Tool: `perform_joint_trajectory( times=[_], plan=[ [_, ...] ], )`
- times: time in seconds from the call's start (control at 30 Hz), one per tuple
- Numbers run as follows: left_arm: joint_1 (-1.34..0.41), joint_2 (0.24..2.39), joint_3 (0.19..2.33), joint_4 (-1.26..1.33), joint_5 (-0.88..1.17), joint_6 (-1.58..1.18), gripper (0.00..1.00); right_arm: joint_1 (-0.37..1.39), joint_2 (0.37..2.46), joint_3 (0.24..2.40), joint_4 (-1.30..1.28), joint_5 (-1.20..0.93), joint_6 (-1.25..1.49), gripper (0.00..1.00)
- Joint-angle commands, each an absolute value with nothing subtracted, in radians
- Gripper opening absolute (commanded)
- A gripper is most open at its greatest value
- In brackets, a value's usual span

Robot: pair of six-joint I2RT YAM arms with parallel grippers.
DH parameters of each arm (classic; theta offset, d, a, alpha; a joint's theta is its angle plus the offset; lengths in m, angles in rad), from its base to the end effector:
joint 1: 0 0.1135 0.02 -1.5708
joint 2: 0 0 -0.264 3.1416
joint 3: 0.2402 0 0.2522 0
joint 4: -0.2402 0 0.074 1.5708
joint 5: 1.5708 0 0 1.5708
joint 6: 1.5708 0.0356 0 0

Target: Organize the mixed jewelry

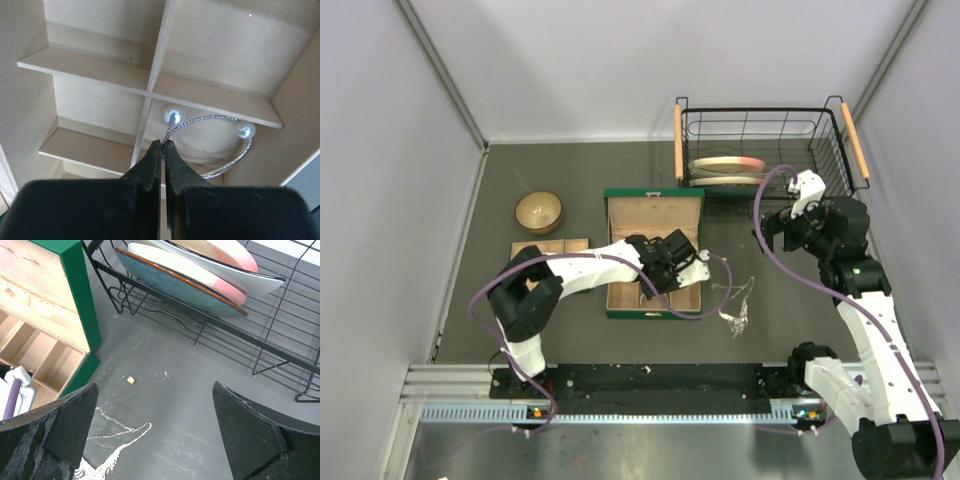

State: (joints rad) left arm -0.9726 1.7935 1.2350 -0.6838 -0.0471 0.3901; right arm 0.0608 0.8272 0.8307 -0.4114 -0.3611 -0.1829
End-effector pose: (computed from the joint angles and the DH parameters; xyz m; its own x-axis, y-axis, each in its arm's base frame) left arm 0.2003 -0.2909 0.1884 -0.1823 0.9421 -0.2814 0.9582 0.2344 0.1639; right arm 0.1834 0.0238 0.3261 -0.3201 -0.1899 -0.9281 -0.4462 0.8944 -0.0291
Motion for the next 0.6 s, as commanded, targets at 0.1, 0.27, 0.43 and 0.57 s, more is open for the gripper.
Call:
perform_joint_trajectory(
  times=[0.1,0.27,0.43,0.57],
  plan=[
    [-0.980,1.810,1.244,-0.666,-0.060,0.385,0.04,0.051,0.819,0.825,-0.379,-0.377,-0.192,0.99],
    [-0.979,1.787,1.246,-0.675,-0.063,0.394,0.27,0.052,0.825,0.827,-0.382,-0.377,-0.192,0.99],
    [-0.980,1.753,1.265,-0.698,-0.069,0.397,0.43,0.052,0.830,0.841,-0.399,-0.377,-0.202,0.99],
    [-0.980,1.698,1.307,-0.719,-0.090,0.399,0.49,0.054,0.831,0.854,-0.452,-0.371,-0.259,0.99]
  ],
)
